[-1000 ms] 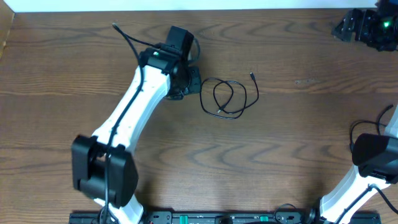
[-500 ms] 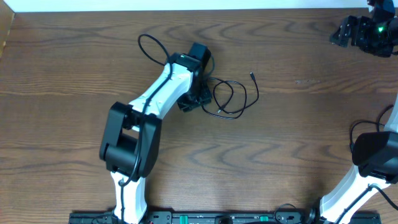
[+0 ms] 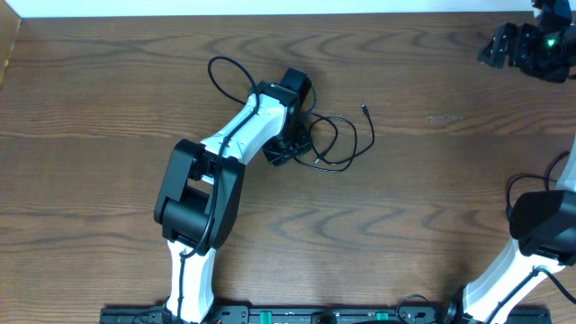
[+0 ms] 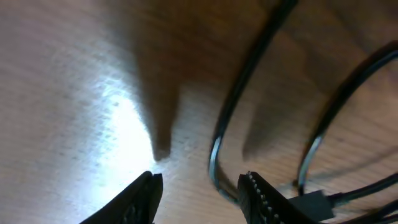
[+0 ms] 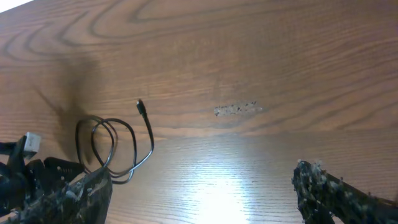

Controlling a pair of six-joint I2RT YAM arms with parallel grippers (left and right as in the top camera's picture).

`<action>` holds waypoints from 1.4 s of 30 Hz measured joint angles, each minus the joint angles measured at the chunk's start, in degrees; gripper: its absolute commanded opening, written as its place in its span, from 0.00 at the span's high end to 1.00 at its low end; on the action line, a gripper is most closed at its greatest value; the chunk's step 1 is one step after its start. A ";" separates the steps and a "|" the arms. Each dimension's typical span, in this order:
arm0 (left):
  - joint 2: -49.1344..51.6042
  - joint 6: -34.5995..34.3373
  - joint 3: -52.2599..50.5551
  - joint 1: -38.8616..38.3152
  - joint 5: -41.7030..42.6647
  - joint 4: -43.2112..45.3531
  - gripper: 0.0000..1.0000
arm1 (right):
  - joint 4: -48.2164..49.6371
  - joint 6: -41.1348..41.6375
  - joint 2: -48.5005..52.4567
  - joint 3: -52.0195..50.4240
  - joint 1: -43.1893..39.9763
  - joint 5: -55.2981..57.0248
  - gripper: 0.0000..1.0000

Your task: Untangle cables

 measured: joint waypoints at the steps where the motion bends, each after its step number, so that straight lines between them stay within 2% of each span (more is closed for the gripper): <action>1: 0.00 -0.11 -0.15 -0.04 0.15 0.72 0.55 | -0.02 -0.02 0.00 0.00 0.00 0.00 0.11; 9: -0.07 -1.46 -2.93 -1.86 0.35 4.37 0.64 | -0.04 0.00 0.00 0.00 0.00 0.09 0.11; 11: -0.07 -1.46 -2.95 -2.54 0.33 5.01 0.74 | -0.33 -0.02 0.00 -0.02 0.00 0.11 0.11; 13: -0.07 -1.60 -2.99 -3.13 0.31 5.35 0.92 | -0.72 -0.02 0.00 -0.02 0.00 0.11 0.11; 14: -0.07 -1.49 -3.06 -3.41 0.11 5.53 0.94 | -0.81 -0.02 0.00 -0.02 0.00 0.09 0.11; 20: -0.07 -1.44 -3.15 -4.72 -2.95 6.01 0.93 | -2.25 -0.02 0.00 -0.02 0.00 0.09 0.10; 28: -4.28 10.45 -3.26 -4.52 -5.60 9.42 0.93 | -5.11 -0.61 0.00 -0.02 0.07 -1.42 0.10; 31: -13.42 12.61 -3.23 -4.52 -5.73 11.93 0.93 | -6.16 -2.14 0.00 -0.02 0.59 -4.35 0.05; 36: -29.90 11.50 -2.27 -4.52 -2.97 14.03 0.92 | -7.21 -7.30 0.00 -0.02 3.15 -15.30 0.05; 42: -35.76 8.00 -2.14 -3.85 -0.76 15.52 0.92 | -7.45 -16.06 0.00 -0.02 6.47 -27.50 0.09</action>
